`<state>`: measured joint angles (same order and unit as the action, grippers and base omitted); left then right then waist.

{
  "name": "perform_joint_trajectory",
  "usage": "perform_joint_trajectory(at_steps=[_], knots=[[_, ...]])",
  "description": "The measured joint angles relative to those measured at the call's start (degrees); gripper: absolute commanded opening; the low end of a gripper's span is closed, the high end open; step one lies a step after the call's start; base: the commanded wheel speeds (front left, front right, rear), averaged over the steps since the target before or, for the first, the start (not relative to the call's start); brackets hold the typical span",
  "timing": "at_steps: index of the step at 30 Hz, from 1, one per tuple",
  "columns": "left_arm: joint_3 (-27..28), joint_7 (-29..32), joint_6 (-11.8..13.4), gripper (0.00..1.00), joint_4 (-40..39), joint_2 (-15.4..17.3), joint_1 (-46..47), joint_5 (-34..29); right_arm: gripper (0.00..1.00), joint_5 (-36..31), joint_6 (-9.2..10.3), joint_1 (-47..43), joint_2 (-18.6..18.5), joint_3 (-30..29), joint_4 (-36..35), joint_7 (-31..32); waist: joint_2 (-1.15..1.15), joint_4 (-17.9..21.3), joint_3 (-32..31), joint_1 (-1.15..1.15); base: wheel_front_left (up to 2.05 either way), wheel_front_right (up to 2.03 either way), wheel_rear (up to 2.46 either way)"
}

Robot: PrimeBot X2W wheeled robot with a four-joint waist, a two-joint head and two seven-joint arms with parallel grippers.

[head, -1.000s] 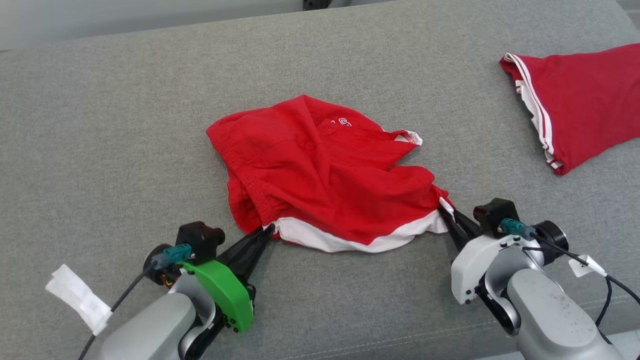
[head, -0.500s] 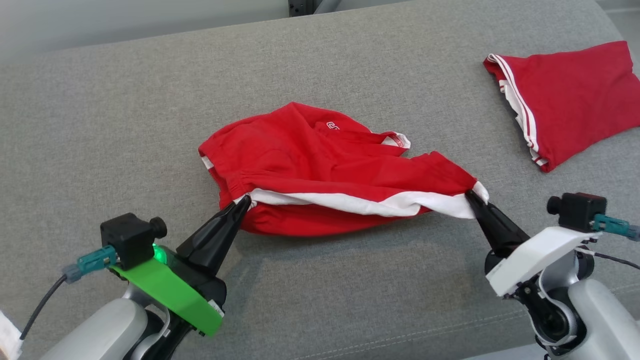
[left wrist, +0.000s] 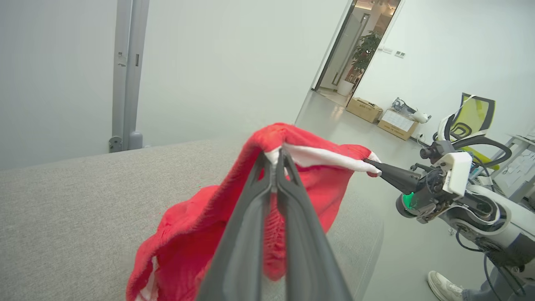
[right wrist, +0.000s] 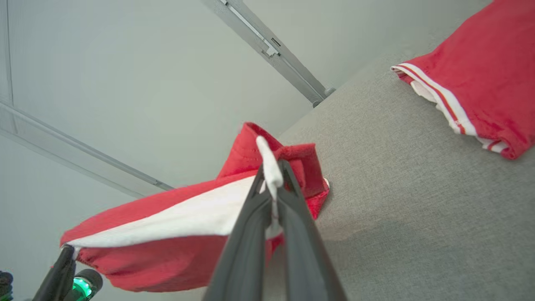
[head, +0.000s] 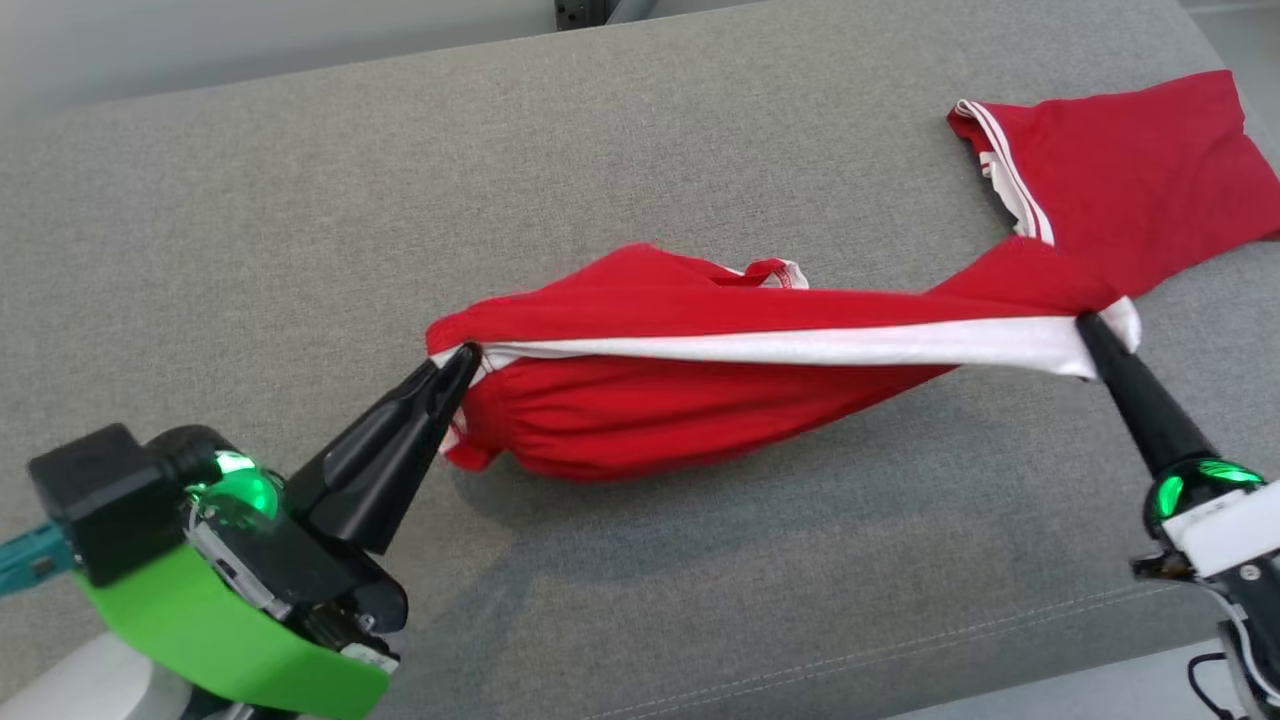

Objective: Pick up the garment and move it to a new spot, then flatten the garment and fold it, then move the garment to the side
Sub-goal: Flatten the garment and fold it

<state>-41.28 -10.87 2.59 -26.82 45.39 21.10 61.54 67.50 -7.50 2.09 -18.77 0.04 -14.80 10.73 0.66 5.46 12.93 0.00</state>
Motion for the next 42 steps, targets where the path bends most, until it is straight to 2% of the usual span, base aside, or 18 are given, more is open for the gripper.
perform_joint_trajectory(at_steps=[5,9,11,13,17,19,22,24,27,30,34,38,42], knots=[[4.56,3.21,-0.14,0.0,-3.91,3.48,4.61,3.19,0.0,8.16,-0.01,1.02,0.13,-7.02,-5.43,5.5,0.0,-0.19,1.78,0.0,0.0,0.0,0.0],[7.58,8.56,-2.46,0.0,-0.6,4.2,14.9,5.64,0.0,9.83,-0.05,11.41,0.75,-9.54,-2.76,11.2,0.0,-0.35,4.71,0.0,0.0,0.0,0.0],[8.17,11.78,-3.56,0.0,4.05,3.36,22.22,5.45,0.0,7.27,-0.05,19.79,1.62,-9.68,1.38,13.92,0.0,-0.46,6.61,0.0,0.0,0.0,0.0],[8.15,14.25,-4.71,0.0,9.85,1.24,29.68,4.5,0.0,0.4,-0.07,30.37,3.18,-9.82,6.86,15.69,0.0,-0.56,8.68,0.0,0.0,0.0,0.0],[7.01,18.41,-6.39,0.0,25.12,-4.34,44.37,1.51,0.0,-14.59,-0.03,54.59,12.41,-11.89,19.35,17.51,0.0,-0.87,13.14,0.01,0.0,0.0,0.0],[6.41,18.29,-7.17,0.0,32.85,-7.03,51.08,-1.58,0.0,-21.65,-0.04,65.53,15.32,-13.89,25.79,15.83,0.0,-1.05,15.31,0.02,0.0,0.0,0.0],[5.37,14.74,-8.14,0.0,42.99,-11.6,59.87,-6.53,0.0,-28.11,-0.13,78.98,16.4,-17.28,35.45,8.89,0.0,-1.41,18.17,0.02,0.0,0.0,0.0],[5.17,11.0,-8.48,0.0,48.81,-14.48,65.05,-9.45,0.0,-26.76,-0.12,86.0,16.37,-17.25,43.32,2.41,0.0,-1.72,19.77,0.01,0.0,0.0,0.0],[3.6,2.45,-8.53,0.0,55.95,-15.89,71.82,-17.53,0.0,-23.99,-0.12,93.73,16.42,-13.43,52.25,-6.46,0.0,-2.17,21.97,0.02,0.0,0.0,0.0],[1.45,-2.57,-8.53,0.0,62.45,-17.19,73.43,-23.05,0.0,-20.63,-0.08,95.83,16.27,-7.09,58.06,-11.05,0.0,-2.5,24.05,0.01,0.0,0.0,0.0],[1.55,-3.92,-9.09,0.0,67.04,-19.08,70.25,-25.31,0.0,-18.45,-0.02,91.18,16.13,-0.36,63.32,-15.0,0.0,-2.67,26.65,0.01,0.0,0.0,0.0],[3.83,-4.09,-9.55,0.0,65.47,-19.6,63.22,-26.43,0.0,-17.04,-0.02,85.03,16.1,3.7,63.79,-16.24,0.0,-2.72,28.37,0.01,0.0,0.0,0.0],[6.89,-4.09,-9.89,0.0,61.18,-19.38,52.02,-27.21,0.0,-15.33,-0.02,74.91,15.8,6.01,59.92,-16.12,0.0,-3.03,29.53,0.01,0.0,0.0,0.0]])
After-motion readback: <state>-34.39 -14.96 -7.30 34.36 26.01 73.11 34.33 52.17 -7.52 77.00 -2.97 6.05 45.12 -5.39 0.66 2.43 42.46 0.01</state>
